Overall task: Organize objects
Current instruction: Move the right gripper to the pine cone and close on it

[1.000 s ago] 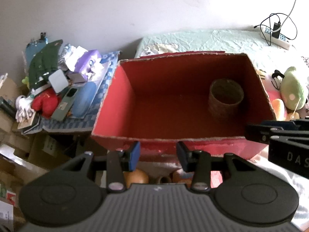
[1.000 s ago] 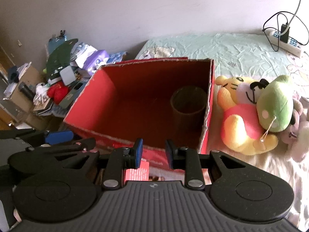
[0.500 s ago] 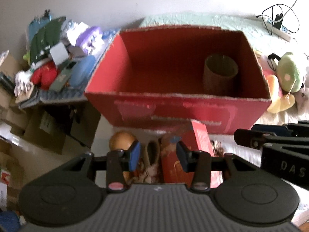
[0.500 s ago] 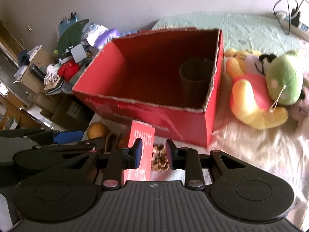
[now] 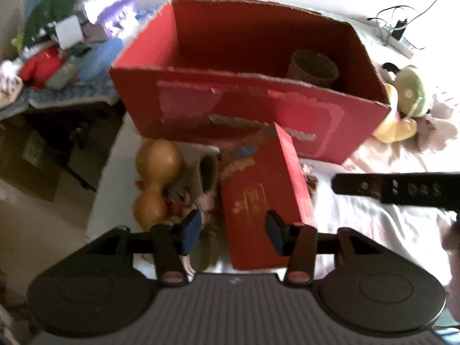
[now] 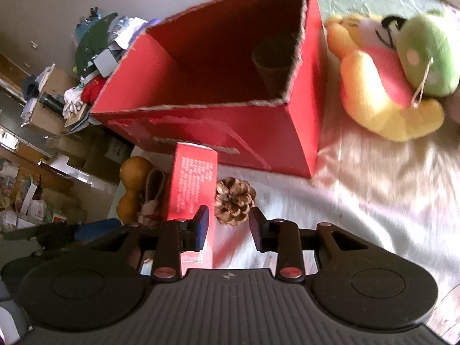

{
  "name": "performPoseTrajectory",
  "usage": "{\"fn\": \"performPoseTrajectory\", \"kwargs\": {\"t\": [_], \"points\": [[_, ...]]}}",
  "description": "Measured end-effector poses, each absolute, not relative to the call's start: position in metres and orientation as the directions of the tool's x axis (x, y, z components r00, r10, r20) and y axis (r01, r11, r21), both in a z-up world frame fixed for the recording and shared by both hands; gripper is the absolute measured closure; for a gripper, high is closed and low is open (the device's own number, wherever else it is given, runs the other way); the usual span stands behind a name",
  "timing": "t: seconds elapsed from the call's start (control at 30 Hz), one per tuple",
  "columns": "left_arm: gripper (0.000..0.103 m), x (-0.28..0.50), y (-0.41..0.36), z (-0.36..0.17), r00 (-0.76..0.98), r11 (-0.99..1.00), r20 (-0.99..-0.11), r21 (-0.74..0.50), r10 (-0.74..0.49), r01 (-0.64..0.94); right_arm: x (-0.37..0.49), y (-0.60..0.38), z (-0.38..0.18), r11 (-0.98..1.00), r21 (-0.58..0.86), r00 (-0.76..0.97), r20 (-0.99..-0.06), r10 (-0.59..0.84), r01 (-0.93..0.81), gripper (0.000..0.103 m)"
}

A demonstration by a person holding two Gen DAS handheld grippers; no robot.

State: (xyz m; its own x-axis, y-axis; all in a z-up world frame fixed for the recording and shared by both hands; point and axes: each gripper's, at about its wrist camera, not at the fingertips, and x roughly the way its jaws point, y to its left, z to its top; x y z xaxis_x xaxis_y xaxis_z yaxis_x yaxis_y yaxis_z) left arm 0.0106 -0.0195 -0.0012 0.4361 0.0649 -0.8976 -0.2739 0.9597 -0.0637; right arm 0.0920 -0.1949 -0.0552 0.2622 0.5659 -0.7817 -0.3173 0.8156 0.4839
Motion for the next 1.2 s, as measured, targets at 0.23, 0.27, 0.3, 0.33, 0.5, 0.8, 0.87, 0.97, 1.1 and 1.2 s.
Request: {"fn": "performPoseTrajectory", "kwargs": {"t": [0.23,0.27,0.3,0.33,0.5,0.8,0.87,0.97,1.1,1.2], "points": [[0.048,-0.01,-0.018,-0.014,0.458,0.958,-0.887,-0.179,-0.059,-0.223,0.095,-0.214,-0.071,0.826,0.509,0.247,-0.791,0.56,-0.242,0.07],[0.048,-0.012,-0.019,-0.016,0.46,0.959,-0.885,-0.188,-0.072,-0.212,0.096,-0.217,-0.073,0.831,0.507,0.251,-0.794,0.554,-0.23,0.07],[0.047,-0.014,-0.019,-0.016,0.46,0.96,-0.884,-0.196,-0.084,-0.202,0.097,-0.219,-0.074,0.835,0.505,0.254,-0.796,0.549,-0.219,0.07],[0.047,-0.015,-0.019,-0.018,0.461,0.961,-0.882,-0.2,-0.092,-0.192,0.098,-0.221,-0.075,0.834,0.512,0.254,-0.795,0.551,-0.206,0.068],[0.045,-0.016,-0.016,-0.022,0.466,0.954,-0.872,-0.253,-0.152,-0.163,0.102,-0.219,-0.069,0.767,0.614,0.226,-0.733,0.641,-0.186,0.062],[0.04,-0.009,-0.016,-0.025,0.46,0.946,-0.858,-0.306,-0.227,-0.104,0.111,-0.213,-0.071,0.772,0.616,0.251,-0.732,0.634,-0.155,0.056],[0.04,-0.009,-0.015,-0.022,0.469,0.948,-0.853,-0.305,-0.23,-0.089,0.113,-0.216,-0.074,0.77,0.623,0.256,-0.728,0.636,-0.139,0.057],[0.04,-0.007,-0.014,-0.017,0.481,0.936,-0.832,-0.348,-0.277,-0.062,0.114,-0.211,-0.077,0.831,0.535,0.284,-0.781,0.556,-0.154,0.059],[0.038,-0.005,-0.019,-0.007,0.498,0.933,-0.81,-0.359,-0.311,-0.001,0.117,-0.212,-0.088,0.796,0.595,0.238,-0.762,0.603,-0.113,0.06],[0.038,-0.001,-0.024,-0.004,0.497,0.937,-0.807,-0.349,-0.319,0.034,0.117,-0.212,-0.09,0.794,0.597,0.251,-0.755,0.605,-0.118,0.06]]}}
